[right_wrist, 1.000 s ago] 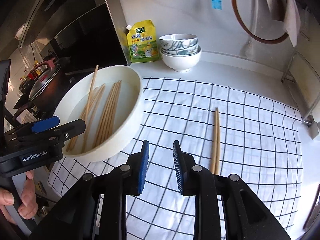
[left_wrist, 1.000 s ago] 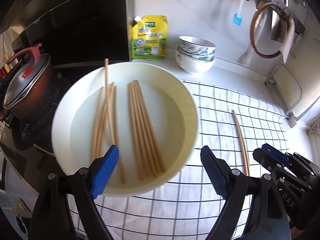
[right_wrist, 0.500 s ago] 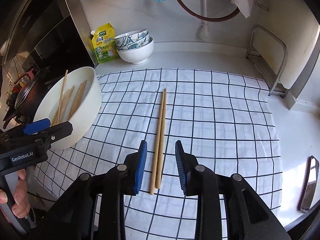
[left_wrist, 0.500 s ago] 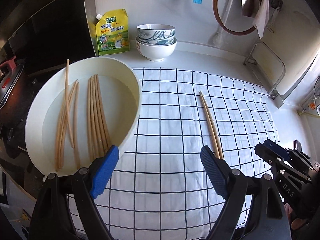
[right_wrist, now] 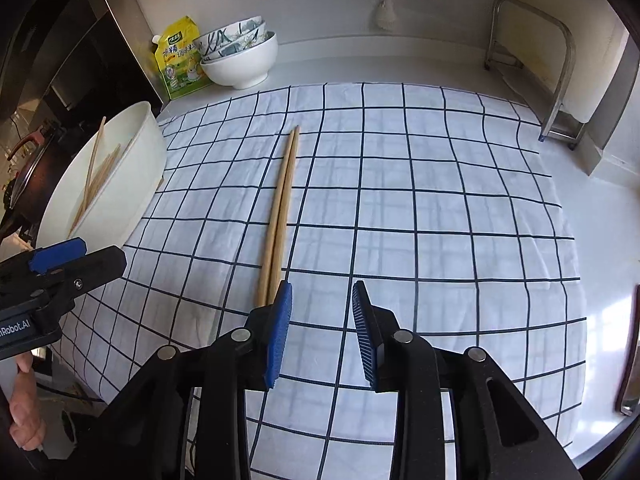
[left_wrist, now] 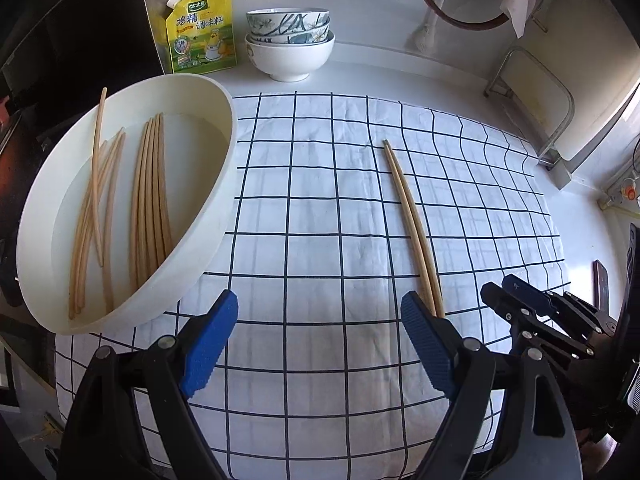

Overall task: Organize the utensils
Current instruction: 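Close the right gripper on a chopstick while the left gripper grasps the other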

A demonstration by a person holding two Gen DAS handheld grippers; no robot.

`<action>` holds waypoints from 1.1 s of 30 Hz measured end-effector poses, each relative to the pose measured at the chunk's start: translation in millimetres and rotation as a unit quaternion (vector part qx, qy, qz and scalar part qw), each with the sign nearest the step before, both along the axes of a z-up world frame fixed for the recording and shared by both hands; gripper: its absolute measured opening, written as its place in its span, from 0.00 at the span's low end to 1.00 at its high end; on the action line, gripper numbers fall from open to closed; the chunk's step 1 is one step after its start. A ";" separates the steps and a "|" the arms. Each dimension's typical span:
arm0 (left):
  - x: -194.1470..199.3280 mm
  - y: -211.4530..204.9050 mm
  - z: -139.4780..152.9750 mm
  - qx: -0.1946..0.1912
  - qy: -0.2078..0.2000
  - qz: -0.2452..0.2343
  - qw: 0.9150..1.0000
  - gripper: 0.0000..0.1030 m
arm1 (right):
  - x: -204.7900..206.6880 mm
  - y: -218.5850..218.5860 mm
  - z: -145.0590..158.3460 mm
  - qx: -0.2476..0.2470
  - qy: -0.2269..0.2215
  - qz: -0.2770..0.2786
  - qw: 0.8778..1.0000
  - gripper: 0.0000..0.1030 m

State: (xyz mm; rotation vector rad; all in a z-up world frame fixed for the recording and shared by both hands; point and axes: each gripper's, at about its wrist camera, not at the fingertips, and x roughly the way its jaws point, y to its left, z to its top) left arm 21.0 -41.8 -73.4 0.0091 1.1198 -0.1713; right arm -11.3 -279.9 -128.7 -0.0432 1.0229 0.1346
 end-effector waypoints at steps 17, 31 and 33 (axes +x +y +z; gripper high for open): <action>4.2 7.5 -16.5 0.009 0.015 0.020 1.000 0.80 | 22.0 26.6 -30.9 -0.037 0.010 0.037 0.999 0.29; 14.4 -24.5 -25.9 -0.006 0.023 -0.002 1.000 0.80 | 14.9 11.5 -26.9 -0.037 0.006 0.033 0.999 0.06; 18.0 -34.0 -29.0 -0.009 0.024 -0.007 1.000 0.80 | 10.7 -1.6 -25.6 -0.035 0.007 0.023 0.999 0.06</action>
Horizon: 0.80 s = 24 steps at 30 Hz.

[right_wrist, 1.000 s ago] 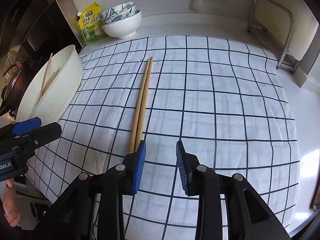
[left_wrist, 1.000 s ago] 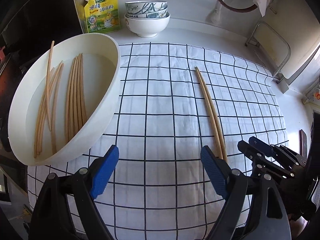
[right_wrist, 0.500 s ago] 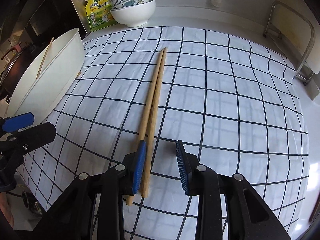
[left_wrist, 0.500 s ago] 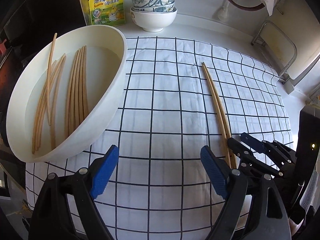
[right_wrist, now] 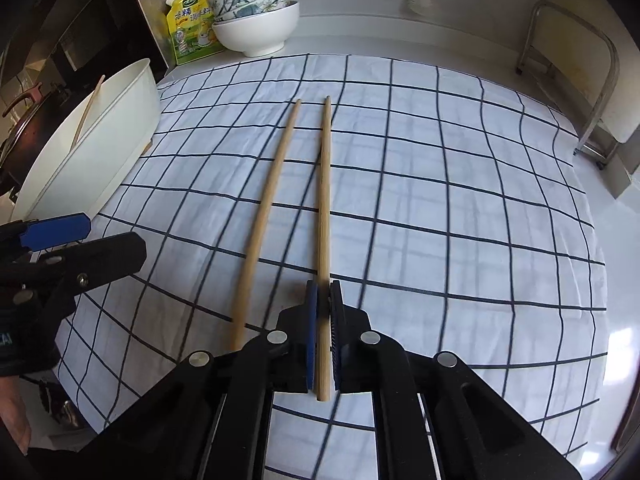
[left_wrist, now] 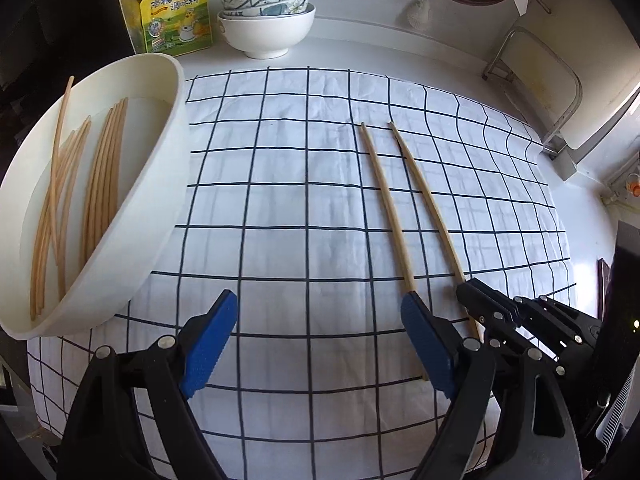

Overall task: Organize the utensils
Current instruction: 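Close the right gripper on a chopstick while the left gripper grasps the other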

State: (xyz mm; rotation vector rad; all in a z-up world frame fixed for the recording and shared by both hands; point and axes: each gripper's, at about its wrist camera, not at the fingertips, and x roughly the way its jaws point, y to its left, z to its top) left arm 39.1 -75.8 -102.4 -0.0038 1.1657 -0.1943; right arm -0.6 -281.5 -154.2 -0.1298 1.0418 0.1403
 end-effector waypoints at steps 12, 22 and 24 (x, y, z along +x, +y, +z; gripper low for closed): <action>23.9 -42.6 -30.7 0.024 -0.001 -0.001 1.000 0.80 | -25.7 -56.3 5.3 0.000 -0.006 -0.047 0.999 0.06; 34.1 -55.7 -41.0 0.045 -0.006 0.000 0.999 0.80 | -6.3 -53.0 6.4 -0.008 -0.013 -0.043 0.999 0.22; 35.2 -57.4 -43.5 0.048 -0.004 0.001 0.999 0.79 | -1.0 -51.4 5.2 -0.015 -0.016 -0.041 0.999 0.24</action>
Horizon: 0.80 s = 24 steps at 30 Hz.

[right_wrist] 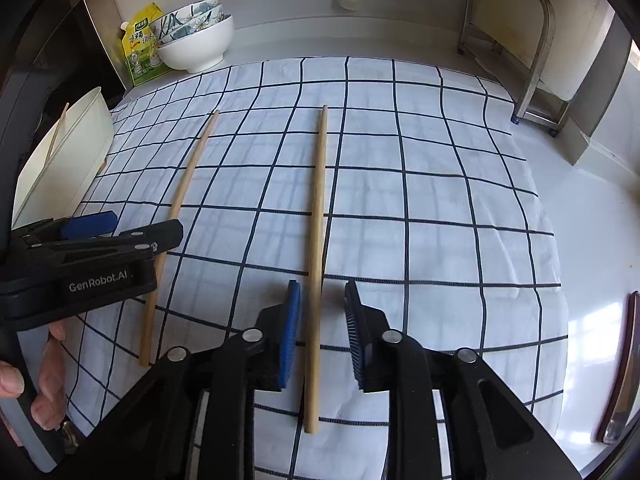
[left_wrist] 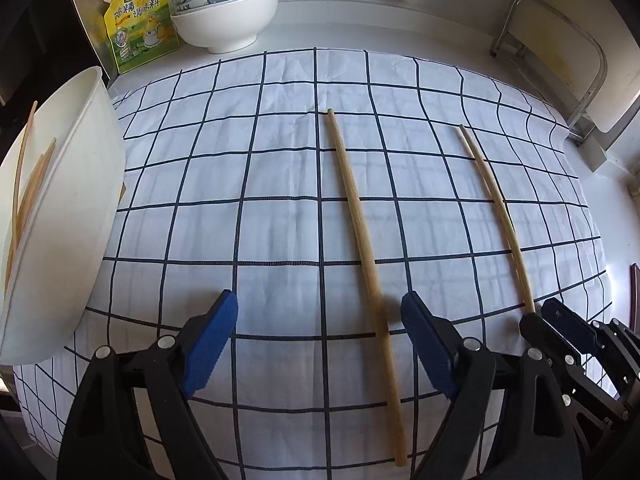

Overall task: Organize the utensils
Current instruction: 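Close the right gripper on a chopstick while the left gripper grasps the other, then carry both held chopsticks over the white basin and lower them inside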

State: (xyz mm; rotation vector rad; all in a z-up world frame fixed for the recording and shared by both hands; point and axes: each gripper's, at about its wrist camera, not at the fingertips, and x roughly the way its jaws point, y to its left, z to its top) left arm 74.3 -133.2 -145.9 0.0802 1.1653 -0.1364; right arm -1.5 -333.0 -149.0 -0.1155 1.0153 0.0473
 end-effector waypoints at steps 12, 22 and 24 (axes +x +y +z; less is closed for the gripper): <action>-3.3 -3.0 2.9 -0.001 -0.014 -0.019 1.000 0.35 | 17.8 12.5 -2.6 -0.030 -0.011 0.017 0.999 0.18; -4.8 2.9 4.4 -0.022 0.010 -0.026 0.999 0.07 | 18.5 12.9 0.7 0.003 -0.003 0.012 1.000 0.06; -8.7 8.6 8.1 -0.028 0.010 -0.026 0.999 0.07 | 16.4 15.6 5.2 0.006 -0.006 0.013 1.000 0.06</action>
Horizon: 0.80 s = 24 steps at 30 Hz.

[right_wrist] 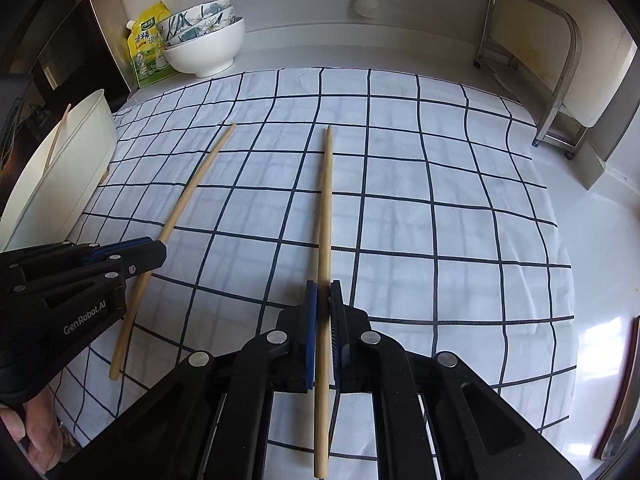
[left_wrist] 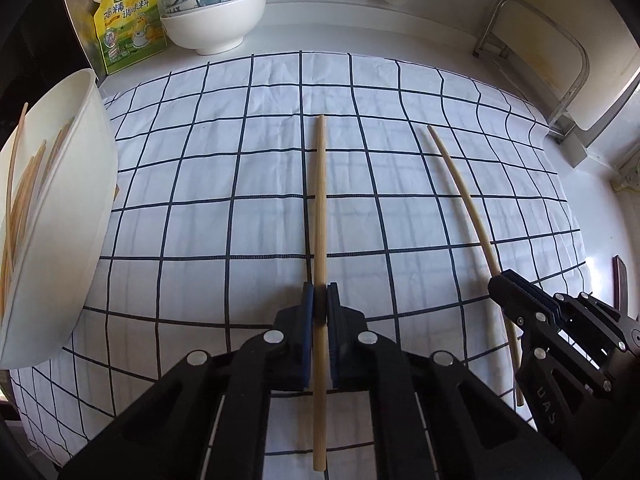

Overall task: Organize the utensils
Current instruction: 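Carry both held chopsticks over the white basin and lower them inside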

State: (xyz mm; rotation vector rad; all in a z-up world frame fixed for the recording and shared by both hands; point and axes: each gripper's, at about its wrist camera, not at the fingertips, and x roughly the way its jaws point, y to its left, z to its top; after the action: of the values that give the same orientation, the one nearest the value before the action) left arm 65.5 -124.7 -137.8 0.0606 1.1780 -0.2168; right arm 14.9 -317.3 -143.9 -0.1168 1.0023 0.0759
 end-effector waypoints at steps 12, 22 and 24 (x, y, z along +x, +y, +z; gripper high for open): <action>-10.2 78.1 77.3 -0.020 -0.054 0.027 0.998 0.07 | -5.2 66.1 58.4 0.033 -0.037 0.047 0.998 0.06; -1.0 199.9 118.2 -0.011 -0.093 0.123 0.988 0.07 | 20.0 187.4 80.5 0.053 -0.045 0.149 0.986 0.06; 3.6 223.1 119.0 -0.005 -0.096 0.139 0.986 0.07 | 26.4 213.3 79.2 0.055 -0.043 0.167 0.983 0.06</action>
State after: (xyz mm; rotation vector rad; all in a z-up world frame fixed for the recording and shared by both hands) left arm 69.1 98.4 -18.8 -0.0893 0.9808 0.0293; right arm 41.3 -104.1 -64.7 -0.1859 0.8831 0.4297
